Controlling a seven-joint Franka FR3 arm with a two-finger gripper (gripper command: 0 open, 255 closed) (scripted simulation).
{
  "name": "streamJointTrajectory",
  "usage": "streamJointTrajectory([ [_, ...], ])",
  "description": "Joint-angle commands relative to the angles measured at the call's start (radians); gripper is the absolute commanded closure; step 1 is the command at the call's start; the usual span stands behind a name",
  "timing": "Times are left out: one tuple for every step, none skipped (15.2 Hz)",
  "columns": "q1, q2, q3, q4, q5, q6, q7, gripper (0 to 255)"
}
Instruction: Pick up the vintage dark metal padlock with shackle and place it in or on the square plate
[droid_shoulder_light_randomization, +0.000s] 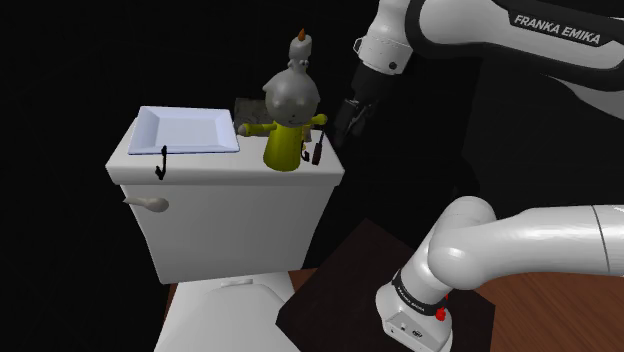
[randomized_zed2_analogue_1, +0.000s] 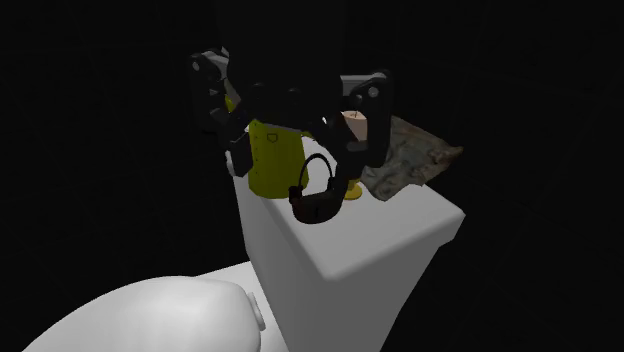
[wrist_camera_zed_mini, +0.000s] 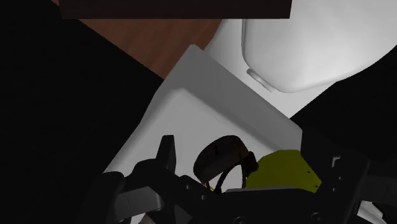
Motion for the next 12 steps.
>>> streamJointTrajectory([
  [0.000, 0.000, 0.000, 0.000, 0.000, 0.000, 0.000, 0],
  [0.010, -0.044, -0.017, -0.058, 0.004, 0.108, -0.044, 0],
  [0.022, -0.083, -0.036, -0.115, 0.010, 0.219, -0.088, 0],
  [0.035, -0.119, -0.056, -0.171, 0.019, 0.332, -0.135, 0],
  [0.046, -0.138, -0.071, -0.205, 0.026, 0.405, -0.166, 0],
  [0.047, -0.133, -0.070, -0.214, 0.027, 0.420, -0.166, 0],
  [0.048, -0.127, -0.068, -0.224, 0.028, 0.436, -0.166, 0],
  [0.049, -0.121, -0.067, -0.234, 0.029, 0.451, -0.167, 0],
  [0.050, -0.115, -0.066, -0.243, 0.031, 0.467, -0.167, 0],
  [0.051, -0.108, -0.064, -0.252, 0.033, 0.483, -0.168, 0],
  [0.052, -0.101, -0.063, -0.261, 0.034, 0.499, -0.168, 0],
  [0.053, -0.094, -0.062, -0.270, 0.036, 0.515, -0.169, 0],
])
